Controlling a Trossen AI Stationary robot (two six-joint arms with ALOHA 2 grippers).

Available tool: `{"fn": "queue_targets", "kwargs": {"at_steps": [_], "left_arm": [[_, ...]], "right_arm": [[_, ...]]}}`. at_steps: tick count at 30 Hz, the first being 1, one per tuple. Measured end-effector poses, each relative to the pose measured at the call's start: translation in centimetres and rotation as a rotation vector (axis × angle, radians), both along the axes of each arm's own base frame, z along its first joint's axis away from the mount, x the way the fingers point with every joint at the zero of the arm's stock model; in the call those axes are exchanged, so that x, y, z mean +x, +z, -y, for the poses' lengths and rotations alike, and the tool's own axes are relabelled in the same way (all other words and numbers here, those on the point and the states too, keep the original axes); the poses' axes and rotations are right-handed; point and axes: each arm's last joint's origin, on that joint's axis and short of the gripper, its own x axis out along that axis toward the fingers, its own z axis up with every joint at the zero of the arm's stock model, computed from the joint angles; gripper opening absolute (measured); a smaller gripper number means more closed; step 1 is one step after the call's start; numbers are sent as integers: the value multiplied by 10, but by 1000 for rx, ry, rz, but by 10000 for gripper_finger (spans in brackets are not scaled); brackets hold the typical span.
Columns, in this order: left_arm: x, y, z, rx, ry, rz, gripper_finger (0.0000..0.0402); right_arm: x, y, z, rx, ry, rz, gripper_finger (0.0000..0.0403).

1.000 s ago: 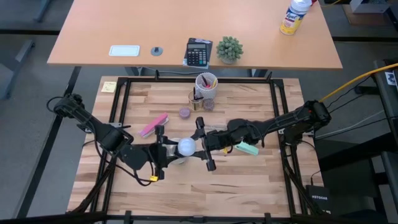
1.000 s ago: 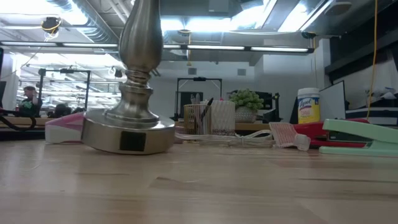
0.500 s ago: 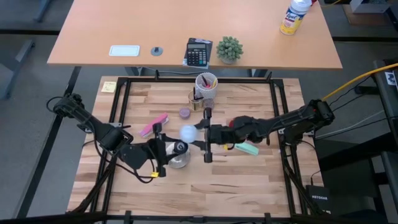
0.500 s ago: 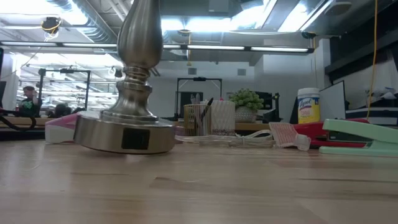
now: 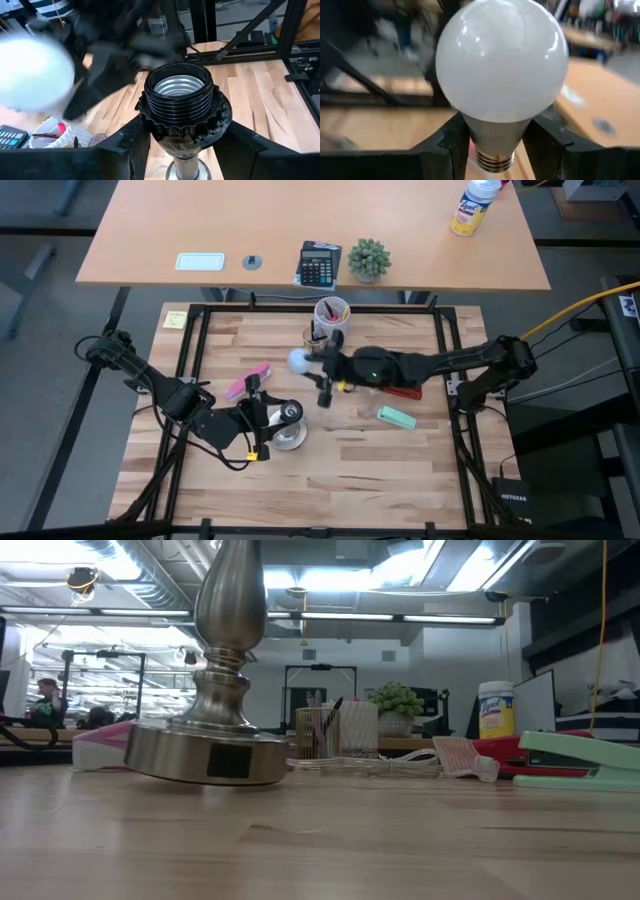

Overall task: Screw lightbulb
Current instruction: Remove the lightbulb from the lamp socket

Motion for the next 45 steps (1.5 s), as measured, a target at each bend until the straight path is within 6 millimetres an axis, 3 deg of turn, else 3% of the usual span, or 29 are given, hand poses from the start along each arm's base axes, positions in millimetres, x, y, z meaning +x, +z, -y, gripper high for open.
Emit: {"fn": "queue_targets", "kwargs": {"at_steps": [6, 12, 28, 36, 45], "left_arm": [[0, 0, 0, -3, 1, 1, 170], [0, 0, 0, -1, 0, 1, 170], [0, 0, 0, -1, -2, -1, 171], [0, 0, 0, -1, -3, 0, 171], [0, 0, 0, -1, -3, -1, 171]], "right_arm": [[-2, -31, 33, 148, -79, -253, 159], [4, -67, 53, 205, -119, -453, 166], [34, -166, 70, 263, -118, -730, 169], [38, -186, 70, 264, -124, -779, 170], [38, -188, 72, 218, -192, -782, 192]]}}
